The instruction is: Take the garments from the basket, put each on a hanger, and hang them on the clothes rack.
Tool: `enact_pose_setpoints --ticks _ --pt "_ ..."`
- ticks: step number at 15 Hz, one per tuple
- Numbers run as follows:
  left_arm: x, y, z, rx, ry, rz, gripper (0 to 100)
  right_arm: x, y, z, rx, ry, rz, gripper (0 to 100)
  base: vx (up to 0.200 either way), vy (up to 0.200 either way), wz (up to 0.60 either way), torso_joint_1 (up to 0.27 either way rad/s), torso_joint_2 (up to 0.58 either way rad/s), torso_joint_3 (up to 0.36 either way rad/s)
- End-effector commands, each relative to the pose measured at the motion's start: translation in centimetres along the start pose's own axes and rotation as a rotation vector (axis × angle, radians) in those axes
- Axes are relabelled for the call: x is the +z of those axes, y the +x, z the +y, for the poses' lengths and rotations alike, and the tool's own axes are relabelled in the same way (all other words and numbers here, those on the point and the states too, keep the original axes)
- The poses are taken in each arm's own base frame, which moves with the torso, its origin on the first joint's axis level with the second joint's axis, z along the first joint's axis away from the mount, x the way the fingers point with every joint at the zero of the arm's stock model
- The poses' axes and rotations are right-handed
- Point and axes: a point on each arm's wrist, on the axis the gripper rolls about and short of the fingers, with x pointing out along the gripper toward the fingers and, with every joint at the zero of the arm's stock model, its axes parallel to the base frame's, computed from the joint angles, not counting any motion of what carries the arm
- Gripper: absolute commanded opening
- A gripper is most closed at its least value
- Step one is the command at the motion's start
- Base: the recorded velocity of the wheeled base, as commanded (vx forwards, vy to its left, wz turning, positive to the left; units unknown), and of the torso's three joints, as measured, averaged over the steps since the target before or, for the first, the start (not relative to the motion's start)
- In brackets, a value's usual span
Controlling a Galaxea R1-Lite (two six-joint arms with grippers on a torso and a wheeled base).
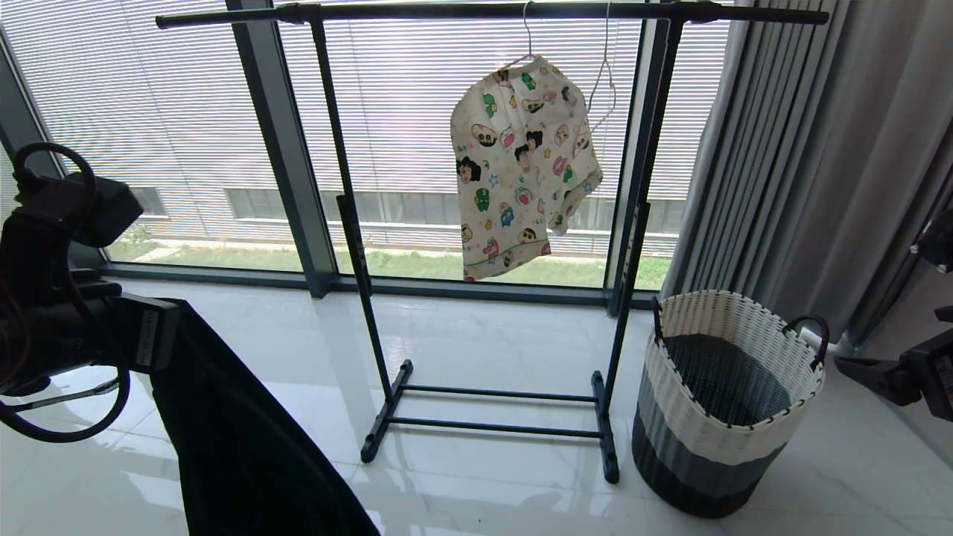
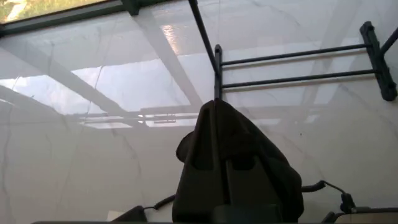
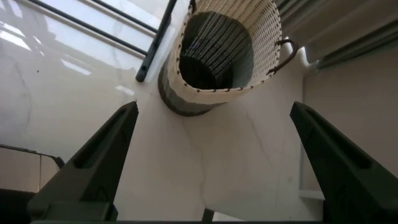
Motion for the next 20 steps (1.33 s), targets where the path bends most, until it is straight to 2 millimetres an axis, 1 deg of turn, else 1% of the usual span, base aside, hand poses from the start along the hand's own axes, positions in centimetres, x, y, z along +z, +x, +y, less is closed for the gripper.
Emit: enact_pose_setpoints --ticks 1,3,6,12,20 --pt "-0.55 -0.42 0.21 0.037 -0.008 0.010 0 -0.66 0.44 -0.72 -0.047 0.038 -0.002 100 0.000 0.000 0.00 0.000 0.00 0.000" --pt "-0.97 -0.40 0.14 0.048 -0.006 0.026 0 -0.59 0.71 -0.85 -0.050 0.049 -0.006 100 0.000 0.000 0.00 0.021 -0.08 -0.062" --pt "-1.17 -0.33 0.07 0.045 -0.005 0.033 0 -0.56 0.72 -0.84 -0.034 0.052 -0.011 100 0.000 0.000 0.00 0.069 -0.27 -0.250" --pt "-1.48 -0.27 -0.02 0.042 0.001 0.043 0 -0.56 0.85 -1.58 -0.060 0.083 -0.015 100 0.000 0.000 0.00 0.172 -0.48 -0.290" --pt "-1.48 -0.52 -0.02 0.043 0.004 0.035 0 -0.56 0.96 -1.62 -0.054 0.085 -0.014 100 0.000 0.000 0.00 0.200 -0.48 -0.284"
